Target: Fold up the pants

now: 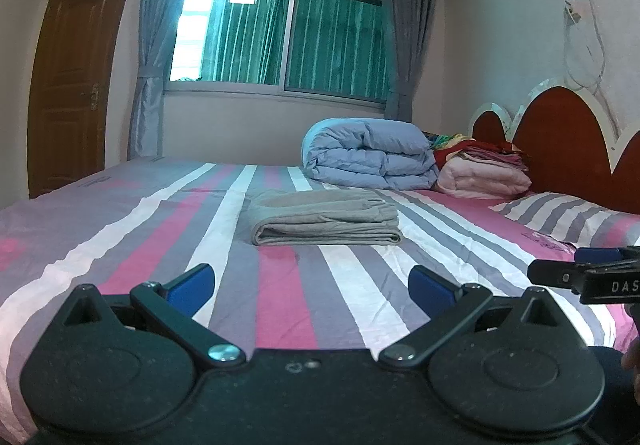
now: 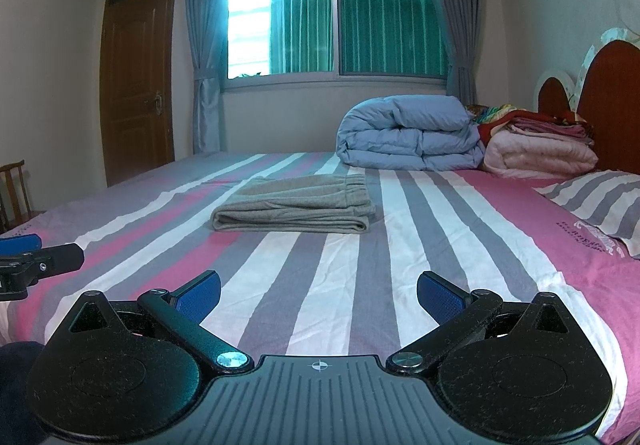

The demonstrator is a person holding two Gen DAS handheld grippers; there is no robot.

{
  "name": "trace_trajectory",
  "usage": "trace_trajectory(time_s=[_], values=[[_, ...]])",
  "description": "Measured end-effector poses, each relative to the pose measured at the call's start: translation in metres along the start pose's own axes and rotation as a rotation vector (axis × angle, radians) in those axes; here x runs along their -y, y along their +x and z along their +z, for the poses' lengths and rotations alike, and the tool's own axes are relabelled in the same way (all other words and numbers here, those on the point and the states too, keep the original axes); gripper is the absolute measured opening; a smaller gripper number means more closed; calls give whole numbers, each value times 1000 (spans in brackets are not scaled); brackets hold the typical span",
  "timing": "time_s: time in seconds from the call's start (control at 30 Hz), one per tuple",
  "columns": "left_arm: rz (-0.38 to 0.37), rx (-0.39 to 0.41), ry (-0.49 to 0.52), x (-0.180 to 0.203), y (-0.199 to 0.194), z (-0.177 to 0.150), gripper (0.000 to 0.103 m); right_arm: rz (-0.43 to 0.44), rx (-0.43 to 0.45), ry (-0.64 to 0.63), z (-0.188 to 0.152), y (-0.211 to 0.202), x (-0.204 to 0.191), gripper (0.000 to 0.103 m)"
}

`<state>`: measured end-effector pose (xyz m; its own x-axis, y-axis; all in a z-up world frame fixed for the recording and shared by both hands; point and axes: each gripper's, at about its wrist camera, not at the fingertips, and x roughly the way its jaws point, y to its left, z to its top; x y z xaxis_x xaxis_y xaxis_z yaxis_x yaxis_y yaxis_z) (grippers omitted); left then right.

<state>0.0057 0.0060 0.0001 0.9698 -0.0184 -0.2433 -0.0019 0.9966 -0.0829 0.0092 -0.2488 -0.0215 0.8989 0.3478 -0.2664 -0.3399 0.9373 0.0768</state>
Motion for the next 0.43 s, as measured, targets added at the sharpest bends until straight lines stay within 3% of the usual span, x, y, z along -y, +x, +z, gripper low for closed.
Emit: trace_trajectory(time_s=[0.43], values=[[-21,7,10,0,-1,-3,97,22,4,-32,-2,0,4,103]])
